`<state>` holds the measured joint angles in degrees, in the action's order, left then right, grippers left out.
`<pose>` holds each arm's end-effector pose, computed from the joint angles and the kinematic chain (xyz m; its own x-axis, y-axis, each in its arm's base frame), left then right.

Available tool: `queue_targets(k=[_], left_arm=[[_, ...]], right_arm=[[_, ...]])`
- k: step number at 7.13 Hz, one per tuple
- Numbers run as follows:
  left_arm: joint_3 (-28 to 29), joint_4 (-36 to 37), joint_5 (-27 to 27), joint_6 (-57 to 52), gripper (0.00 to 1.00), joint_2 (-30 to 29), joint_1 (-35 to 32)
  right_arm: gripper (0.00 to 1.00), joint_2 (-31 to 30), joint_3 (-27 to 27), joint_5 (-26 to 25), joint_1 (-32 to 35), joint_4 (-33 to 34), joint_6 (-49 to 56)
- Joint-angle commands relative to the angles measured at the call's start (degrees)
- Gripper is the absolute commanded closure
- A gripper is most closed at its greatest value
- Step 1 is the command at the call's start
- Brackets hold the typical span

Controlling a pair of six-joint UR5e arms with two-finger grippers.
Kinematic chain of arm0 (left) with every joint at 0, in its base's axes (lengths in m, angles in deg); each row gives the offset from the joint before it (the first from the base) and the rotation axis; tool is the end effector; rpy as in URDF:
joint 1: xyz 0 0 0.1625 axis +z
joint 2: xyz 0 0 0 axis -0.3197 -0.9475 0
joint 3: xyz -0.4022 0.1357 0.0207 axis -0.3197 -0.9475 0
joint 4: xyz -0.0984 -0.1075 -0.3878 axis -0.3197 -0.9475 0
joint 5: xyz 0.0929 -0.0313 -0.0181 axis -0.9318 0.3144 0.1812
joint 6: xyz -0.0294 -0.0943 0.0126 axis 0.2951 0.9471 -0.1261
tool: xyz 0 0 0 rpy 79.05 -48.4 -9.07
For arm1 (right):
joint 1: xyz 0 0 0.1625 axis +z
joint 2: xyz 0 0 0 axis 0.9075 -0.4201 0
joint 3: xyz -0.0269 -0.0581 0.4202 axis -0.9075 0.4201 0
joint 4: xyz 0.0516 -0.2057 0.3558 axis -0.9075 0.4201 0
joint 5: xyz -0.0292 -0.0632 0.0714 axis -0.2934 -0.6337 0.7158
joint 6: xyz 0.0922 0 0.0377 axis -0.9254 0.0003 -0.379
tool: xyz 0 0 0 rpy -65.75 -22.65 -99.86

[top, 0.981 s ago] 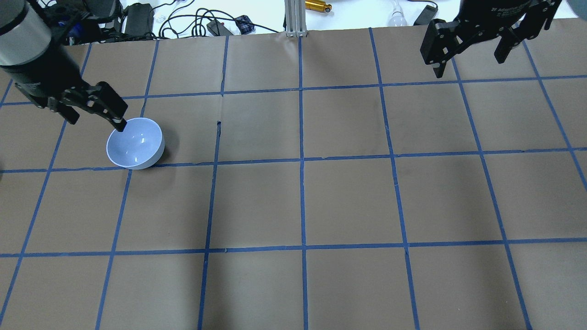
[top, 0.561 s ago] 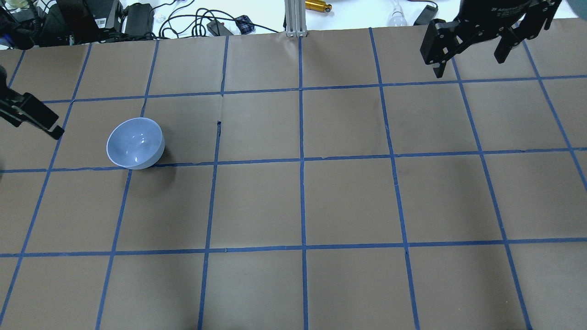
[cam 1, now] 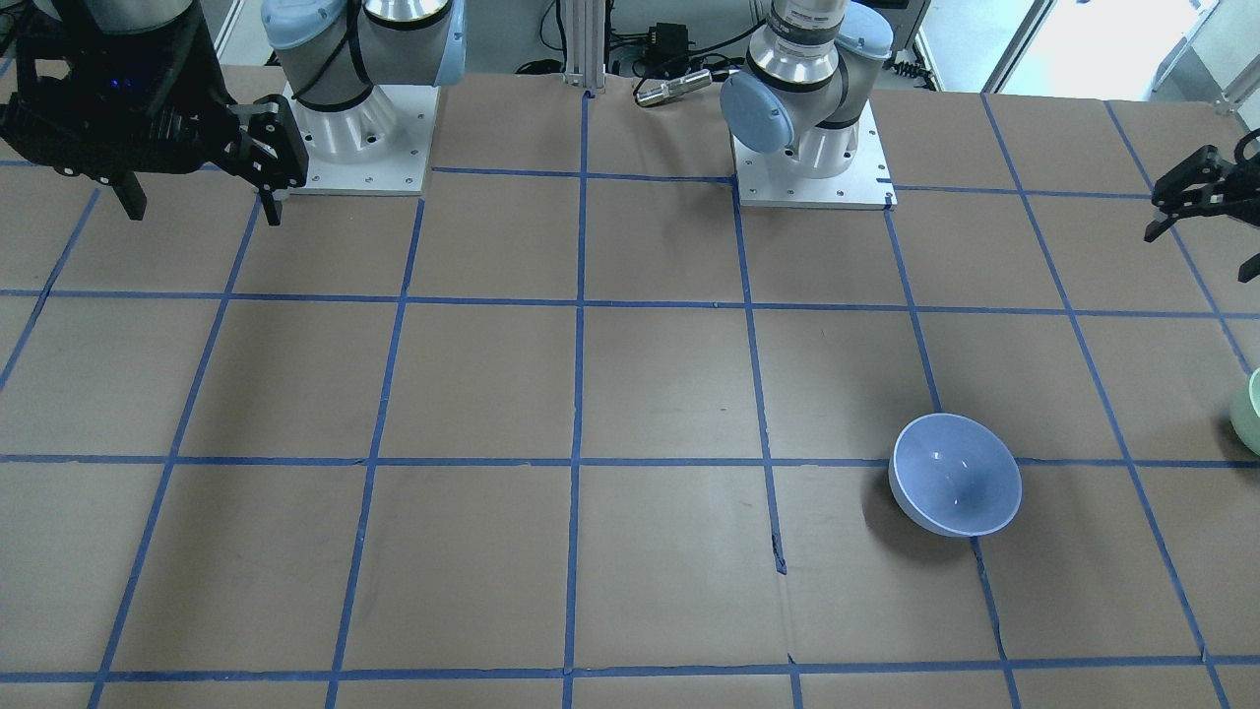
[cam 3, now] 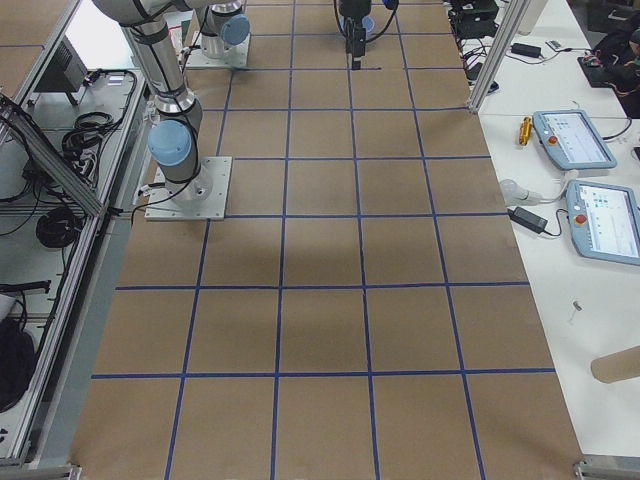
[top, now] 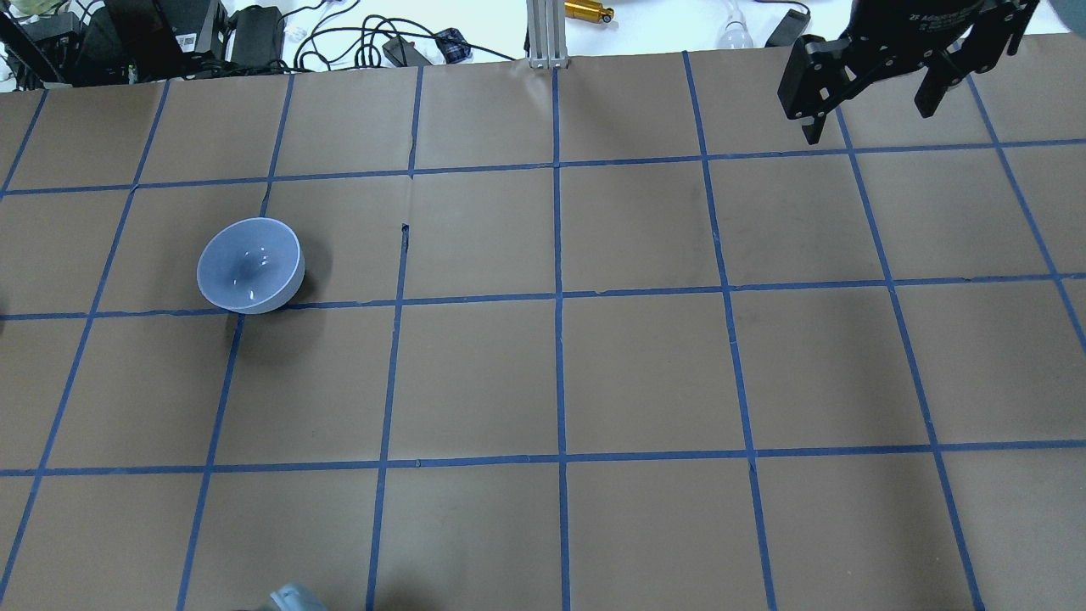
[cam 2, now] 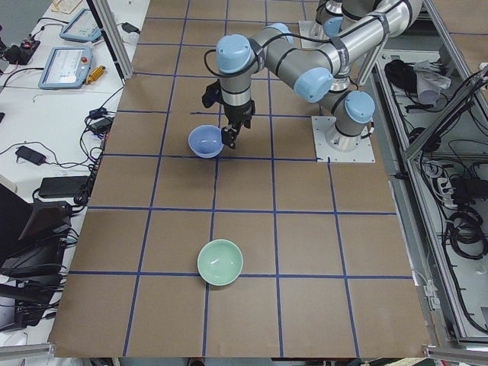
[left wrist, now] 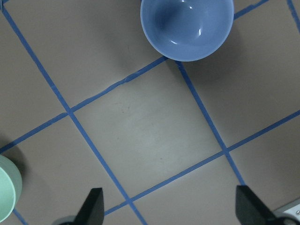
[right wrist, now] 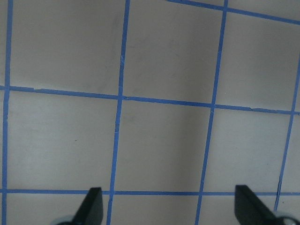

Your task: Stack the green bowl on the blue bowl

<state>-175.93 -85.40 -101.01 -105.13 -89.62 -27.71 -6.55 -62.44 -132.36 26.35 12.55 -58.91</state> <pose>0.2575 -0.4540 0.4567 -0.8575 0.5145 0.0066 0.5137 0.8553 0.0677 0.1302 -0.5032 0.5562 -0.9801 -0.1063 0.1677 -0.1123 0.9933 -0.0268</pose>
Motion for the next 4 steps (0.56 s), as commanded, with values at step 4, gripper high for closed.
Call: queue_targets(k=[4], left_arm=[[-2.5,15.0,-0.8,-29.3,0.00,-7.2,11.8]], right_arm=[[0.00,0.0,0.0,0.0,0.0,0.0,0.0]])
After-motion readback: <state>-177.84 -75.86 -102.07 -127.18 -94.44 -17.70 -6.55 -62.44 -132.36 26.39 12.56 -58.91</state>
